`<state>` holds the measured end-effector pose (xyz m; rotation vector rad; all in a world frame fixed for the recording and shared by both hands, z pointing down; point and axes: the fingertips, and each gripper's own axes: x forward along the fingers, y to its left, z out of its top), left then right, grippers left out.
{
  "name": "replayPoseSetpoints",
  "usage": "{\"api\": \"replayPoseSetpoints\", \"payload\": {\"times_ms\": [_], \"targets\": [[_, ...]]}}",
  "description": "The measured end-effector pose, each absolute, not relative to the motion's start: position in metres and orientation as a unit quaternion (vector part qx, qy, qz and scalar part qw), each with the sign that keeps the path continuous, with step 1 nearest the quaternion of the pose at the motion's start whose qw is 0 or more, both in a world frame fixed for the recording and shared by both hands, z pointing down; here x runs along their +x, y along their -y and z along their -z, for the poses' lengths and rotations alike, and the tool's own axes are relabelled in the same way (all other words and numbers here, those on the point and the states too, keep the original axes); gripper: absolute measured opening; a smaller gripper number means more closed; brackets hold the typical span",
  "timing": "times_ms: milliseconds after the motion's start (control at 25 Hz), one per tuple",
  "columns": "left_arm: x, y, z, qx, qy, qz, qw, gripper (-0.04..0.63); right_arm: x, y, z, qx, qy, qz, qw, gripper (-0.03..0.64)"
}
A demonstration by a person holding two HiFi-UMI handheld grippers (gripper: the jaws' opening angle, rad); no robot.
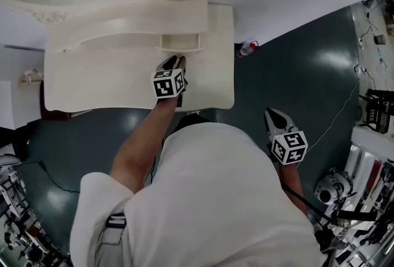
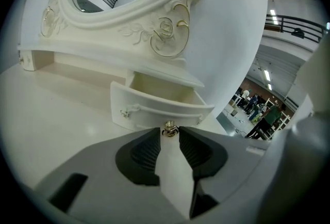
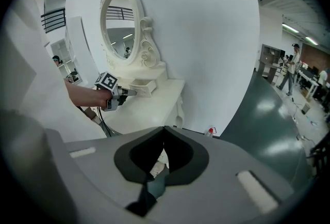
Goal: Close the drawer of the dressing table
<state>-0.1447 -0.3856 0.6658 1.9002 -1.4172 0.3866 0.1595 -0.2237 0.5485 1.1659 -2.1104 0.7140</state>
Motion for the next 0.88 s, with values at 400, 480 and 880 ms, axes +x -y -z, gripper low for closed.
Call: {"api": "replayPoseSetpoints", "payload": {"times_ms": [400, 480, 880], "targets": [[-0.143, 0.395, -0.667, 0.745, 0.538, -0.154, 0.364, 0.097, 0.152, 0.234, -0.553, 0.446, 0.794, -0.276, 0.307, 0.002], [-0.144, 0.398, -0.667, 0.744, 0.537, -0.155, 0.365, 0.097, 0.151, 0.235, -0.552, 0.447, 0.793, -0.277, 0.308, 0.002], [-0.144, 0.423, -0.664, 0.749, 0.536, -0.151, 0.359, 0.095, 0.153, 0.244, -0.551, 0.457, 0.785, -0.281, 0.309, 0.002]]}}
